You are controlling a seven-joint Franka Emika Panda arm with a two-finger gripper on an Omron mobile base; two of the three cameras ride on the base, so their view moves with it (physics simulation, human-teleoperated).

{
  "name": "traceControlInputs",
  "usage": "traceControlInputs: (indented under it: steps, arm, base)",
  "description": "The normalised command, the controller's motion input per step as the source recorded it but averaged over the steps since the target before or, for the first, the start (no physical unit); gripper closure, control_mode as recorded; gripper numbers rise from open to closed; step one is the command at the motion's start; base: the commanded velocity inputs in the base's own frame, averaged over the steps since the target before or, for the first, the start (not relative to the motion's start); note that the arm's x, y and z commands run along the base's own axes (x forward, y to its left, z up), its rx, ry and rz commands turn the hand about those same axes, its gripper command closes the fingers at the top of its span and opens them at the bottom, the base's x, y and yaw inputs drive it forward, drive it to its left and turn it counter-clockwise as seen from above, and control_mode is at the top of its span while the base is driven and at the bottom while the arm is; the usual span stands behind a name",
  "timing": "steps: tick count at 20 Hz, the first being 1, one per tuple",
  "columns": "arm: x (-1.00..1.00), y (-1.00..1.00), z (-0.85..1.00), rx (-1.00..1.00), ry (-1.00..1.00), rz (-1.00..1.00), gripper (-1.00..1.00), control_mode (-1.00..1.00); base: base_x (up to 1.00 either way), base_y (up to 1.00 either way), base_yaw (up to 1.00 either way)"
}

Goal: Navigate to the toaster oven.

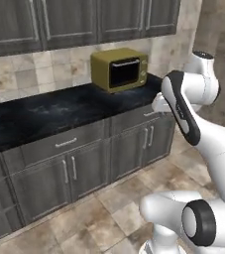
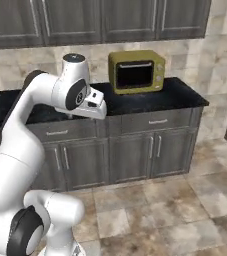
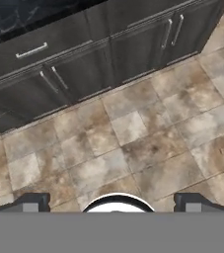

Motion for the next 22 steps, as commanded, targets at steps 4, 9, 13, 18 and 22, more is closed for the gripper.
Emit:
traceControlInputs:
  steps: [4, 9, 13, 18, 22]
  arm:
    - [0.0, 0.0, 0.0, 0.0, 0.0, 0.0, -1.0, 1.0]
    - [0.0, 0.0, 0.0, 0.0, 0.0, 0.0, -1.0, 1.0]
    - [0.0, 0.0, 0.0, 0.0, 0.0, 0.0, -1.0, 1.0]
    - [0.0, 0.0, 0.0, 0.0, 0.0, 0.0, -1.0, 1.0]
    - [0.0, 0.0, 0.0, 0.0, 0.0, 0.0, -1.0, 1.0]
  base:
    - [0.12, 0.03, 0.99]
    - [0.33, -0.41, 0.4]
    - [0.61, -1.0, 0.11]
    - [0.69, -1.0, 0.11]
    - [0.43, -1.0, 0.07]
